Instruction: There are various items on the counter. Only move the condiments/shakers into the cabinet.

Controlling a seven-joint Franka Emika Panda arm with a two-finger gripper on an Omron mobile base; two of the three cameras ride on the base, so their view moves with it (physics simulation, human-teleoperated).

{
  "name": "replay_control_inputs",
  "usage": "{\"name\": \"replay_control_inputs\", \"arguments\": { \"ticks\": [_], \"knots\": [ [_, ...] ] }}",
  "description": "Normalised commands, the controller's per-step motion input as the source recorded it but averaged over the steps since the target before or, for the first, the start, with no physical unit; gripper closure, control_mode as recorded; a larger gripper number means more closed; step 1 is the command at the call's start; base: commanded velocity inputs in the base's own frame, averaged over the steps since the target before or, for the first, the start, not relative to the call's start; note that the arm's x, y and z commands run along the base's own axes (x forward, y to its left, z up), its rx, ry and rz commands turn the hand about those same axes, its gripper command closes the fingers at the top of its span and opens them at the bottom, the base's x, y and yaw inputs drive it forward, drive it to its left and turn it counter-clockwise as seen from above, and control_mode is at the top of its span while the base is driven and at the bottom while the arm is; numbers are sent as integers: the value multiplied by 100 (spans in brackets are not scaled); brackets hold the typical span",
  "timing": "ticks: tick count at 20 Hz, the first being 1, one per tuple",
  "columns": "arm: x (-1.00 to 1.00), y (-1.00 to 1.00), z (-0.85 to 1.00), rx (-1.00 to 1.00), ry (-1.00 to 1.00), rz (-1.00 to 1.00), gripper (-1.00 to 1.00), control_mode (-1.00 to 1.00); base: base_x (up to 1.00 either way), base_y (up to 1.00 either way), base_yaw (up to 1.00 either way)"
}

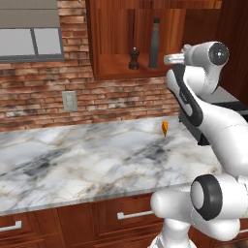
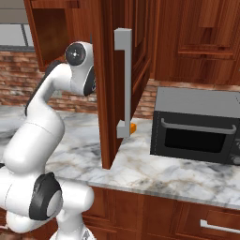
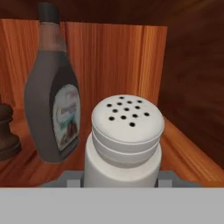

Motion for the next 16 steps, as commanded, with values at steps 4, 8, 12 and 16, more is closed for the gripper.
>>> {"name": "replay_control_inputs", "arguments": {
  "ticks": [4,8,12,16],
  "knots": [
    [43,0,-26,-9,9,0,100,-100,0,0,0],
    [44,-1,-23,-5,9,0,100,-100,0,0,0],
    [42,-11,-3,0,2,0,100,-100,0,0,0],
    [42,-19,0,0,0,0,100,-100,0,0,0]
  ]
}}
